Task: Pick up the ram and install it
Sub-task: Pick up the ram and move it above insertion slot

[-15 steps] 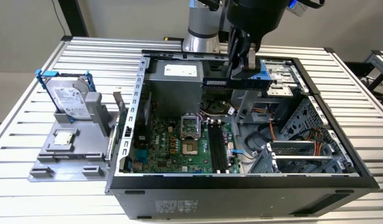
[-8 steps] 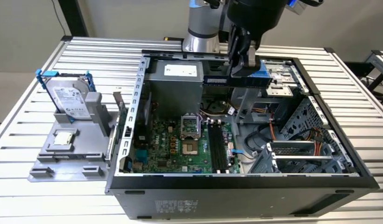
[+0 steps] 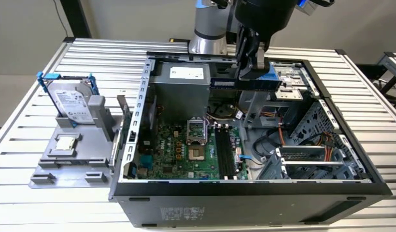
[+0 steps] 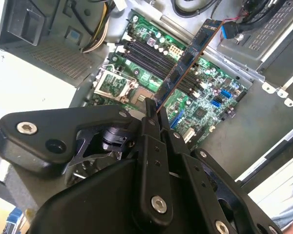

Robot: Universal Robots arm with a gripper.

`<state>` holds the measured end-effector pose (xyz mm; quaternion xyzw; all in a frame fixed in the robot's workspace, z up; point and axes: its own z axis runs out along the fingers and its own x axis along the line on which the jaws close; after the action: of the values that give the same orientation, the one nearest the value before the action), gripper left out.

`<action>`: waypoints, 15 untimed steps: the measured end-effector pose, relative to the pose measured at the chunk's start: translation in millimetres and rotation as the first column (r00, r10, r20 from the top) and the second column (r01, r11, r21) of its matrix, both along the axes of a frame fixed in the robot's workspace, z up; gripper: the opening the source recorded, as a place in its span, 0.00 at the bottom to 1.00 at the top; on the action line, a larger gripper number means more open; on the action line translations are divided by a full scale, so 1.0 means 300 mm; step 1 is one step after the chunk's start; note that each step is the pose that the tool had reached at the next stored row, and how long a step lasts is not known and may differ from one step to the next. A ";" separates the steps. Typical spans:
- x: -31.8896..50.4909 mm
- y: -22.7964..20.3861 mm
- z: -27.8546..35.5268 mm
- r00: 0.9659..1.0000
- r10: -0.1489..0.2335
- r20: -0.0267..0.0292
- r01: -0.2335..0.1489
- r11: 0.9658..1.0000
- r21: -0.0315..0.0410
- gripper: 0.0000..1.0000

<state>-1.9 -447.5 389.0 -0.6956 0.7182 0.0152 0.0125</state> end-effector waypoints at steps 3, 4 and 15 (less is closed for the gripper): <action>0.000 0.000 0.000 1.000 0.000 0.000 0.000 1.000 0.000 0.00; 0.000 0.000 0.000 1.000 0.000 0.000 0.000 1.000 0.000 0.00; 0.000 0.000 -0.001 0.996 -0.087 0.000 0.087 0.996 0.000 0.00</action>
<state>-1.9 -447.5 388.8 -0.6635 0.7479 0.0147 0.0130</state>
